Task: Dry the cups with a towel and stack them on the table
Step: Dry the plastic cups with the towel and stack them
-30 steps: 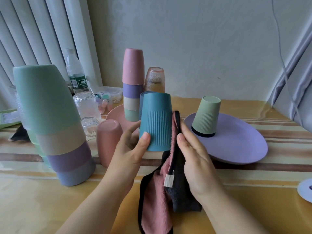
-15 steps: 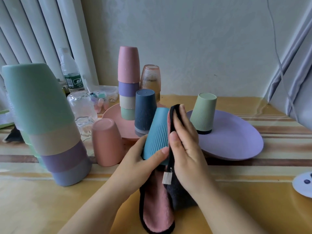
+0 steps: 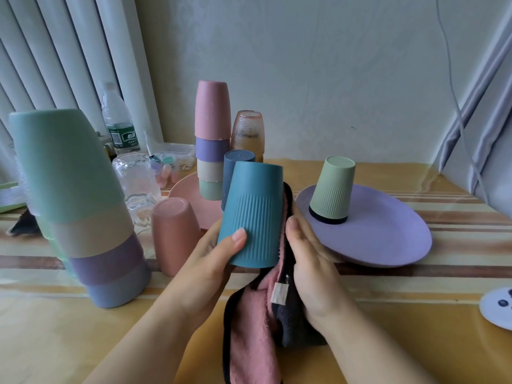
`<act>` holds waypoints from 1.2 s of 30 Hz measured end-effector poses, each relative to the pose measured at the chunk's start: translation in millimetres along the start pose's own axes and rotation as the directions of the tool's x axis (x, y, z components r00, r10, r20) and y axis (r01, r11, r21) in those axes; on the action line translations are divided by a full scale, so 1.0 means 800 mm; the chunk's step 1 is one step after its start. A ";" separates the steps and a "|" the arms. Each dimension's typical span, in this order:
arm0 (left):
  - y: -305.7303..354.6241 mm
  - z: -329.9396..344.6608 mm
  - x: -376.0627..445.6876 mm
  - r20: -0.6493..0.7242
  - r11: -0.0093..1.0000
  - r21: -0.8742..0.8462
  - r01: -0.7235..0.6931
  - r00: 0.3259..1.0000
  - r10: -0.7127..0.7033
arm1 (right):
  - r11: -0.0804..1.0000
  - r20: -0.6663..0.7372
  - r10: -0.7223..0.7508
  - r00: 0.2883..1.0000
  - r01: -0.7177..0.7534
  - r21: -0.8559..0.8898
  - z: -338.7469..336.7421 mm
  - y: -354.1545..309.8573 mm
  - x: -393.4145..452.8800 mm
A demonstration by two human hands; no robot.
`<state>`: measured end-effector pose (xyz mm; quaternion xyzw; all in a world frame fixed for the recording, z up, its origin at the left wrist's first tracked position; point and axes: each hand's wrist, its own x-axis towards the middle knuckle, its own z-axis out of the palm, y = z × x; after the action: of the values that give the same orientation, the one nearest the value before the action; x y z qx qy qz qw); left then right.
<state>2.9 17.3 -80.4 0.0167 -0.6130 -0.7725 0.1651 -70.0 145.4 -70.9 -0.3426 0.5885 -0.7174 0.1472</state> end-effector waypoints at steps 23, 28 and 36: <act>-0.010 0.014 -0.003 -0.105 0.921 0.389 -0.011 0.993 0.057 | 0.916 -0.050 -0.236 0.971 0.205 -0.345 0.002 0.012 0.008; -0.009 0.012 -0.007 0.011 0.967 0.248 0.060 0.998 -0.064 | 0.986 -0.112 -0.132 0.985 0.118 -0.119 -0.016 -0.009 0.010; -0.007 0.002 -0.004 0.013 0.999 -0.005 0.032 0.999 -0.032 | 0.999 -0.058 0.047 0.997 -0.046 0.014 -0.008 0.008 0.005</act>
<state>4.5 20.7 -85.9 0.0209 -0.6116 -0.7768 0.1487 -78.3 146.4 -76.2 -0.3070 0.5959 -0.7270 0.1489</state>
